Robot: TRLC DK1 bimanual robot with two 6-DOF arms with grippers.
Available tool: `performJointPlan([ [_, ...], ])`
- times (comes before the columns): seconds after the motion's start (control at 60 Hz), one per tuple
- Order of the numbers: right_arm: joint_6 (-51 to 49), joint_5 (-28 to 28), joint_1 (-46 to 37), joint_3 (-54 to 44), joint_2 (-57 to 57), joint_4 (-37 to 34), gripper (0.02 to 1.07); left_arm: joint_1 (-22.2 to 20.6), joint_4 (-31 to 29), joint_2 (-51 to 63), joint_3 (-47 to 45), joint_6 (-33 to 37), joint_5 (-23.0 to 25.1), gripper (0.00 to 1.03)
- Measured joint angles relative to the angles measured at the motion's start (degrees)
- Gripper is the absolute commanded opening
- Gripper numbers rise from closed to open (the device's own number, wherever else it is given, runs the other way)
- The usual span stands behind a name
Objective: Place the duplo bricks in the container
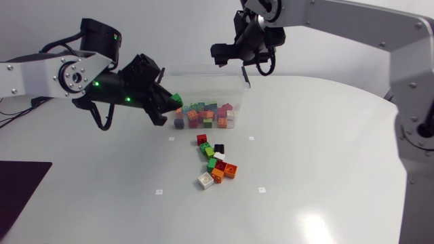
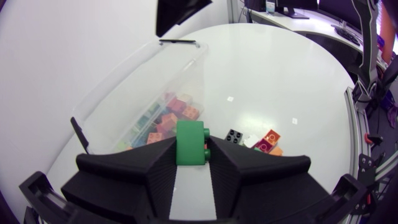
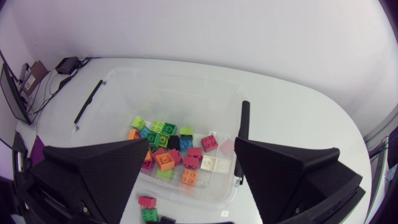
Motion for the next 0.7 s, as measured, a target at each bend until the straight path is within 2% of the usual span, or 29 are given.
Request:
performJointPlan([
  [0.25, -0.44, -0.04, 0.00, -18.86, -10.43, 5.20, 1.02, 0.52, 1.92, 7.76, 11.15, -5.77, 0.00, 0.23],
  [0.7, -2.21, -2.82, 1.46, -40.09, -18.45, 11.58, 1.02, 0.52, 4.74, 19.96, 24.39, -11.32, -1.11, 0.23],
])
